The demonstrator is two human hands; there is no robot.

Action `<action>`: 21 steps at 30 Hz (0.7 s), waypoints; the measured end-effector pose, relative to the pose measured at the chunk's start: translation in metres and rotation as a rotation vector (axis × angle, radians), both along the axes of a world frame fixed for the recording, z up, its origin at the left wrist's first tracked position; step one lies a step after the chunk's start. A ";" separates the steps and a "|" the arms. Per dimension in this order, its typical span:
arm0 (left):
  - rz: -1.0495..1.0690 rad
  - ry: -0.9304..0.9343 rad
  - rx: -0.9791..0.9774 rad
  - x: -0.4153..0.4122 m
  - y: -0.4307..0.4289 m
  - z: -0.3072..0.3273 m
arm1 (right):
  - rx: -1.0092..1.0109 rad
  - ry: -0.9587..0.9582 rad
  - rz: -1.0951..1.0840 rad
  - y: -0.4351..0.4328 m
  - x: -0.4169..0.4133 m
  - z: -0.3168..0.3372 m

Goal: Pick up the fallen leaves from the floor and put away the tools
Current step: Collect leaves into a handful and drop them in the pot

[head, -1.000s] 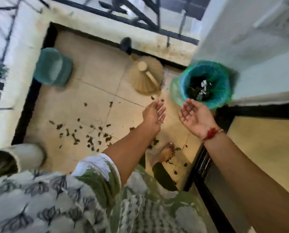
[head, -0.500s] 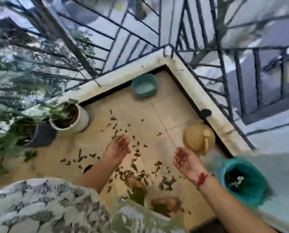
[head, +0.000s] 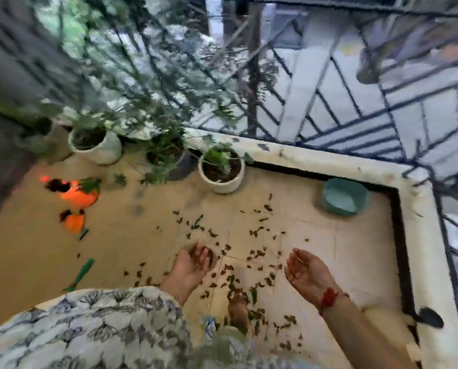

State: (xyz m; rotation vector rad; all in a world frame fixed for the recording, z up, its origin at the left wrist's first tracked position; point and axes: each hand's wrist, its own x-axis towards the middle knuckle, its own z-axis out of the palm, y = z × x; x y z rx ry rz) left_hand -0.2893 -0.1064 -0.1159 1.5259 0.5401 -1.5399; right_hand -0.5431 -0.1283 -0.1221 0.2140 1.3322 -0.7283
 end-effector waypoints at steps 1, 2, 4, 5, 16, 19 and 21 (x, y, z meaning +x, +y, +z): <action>0.073 0.002 -0.002 0.012 0.004 0.000 | 0.004 0.002 0.068 -0.009 0.016 0.000; 0.138 -0.001 -0.003 0.022 0.007 -0.001 | 0.005 0.006 0.127 -0.017 0.030 0.000; 0.286 -0.005 -0.017 0.044 0.016 -0.007 | 0.008 0.021 0.244 -0.033 0.063 0.000; 0.349 -0.002 -0.025 0.055 0.021 -0.009 | 0.008 0.027 0.298 -0.041 0.079 0.001; 0.785 0.031 -0.048 0.123 0.033 -0.015 | 0.066 0.001 0.692 -0.123 0.211 -0.004; 0.896 0.012 -0.015 0.131 0.027 -0.023 | 0.085 -0.011 0.790 -0.151 0.235 -0.017; 0.995 -0.006 0.010 0.136 0.019 -0.030 | 0.101 -0.007 0.852 -0.174 0.255 -0.027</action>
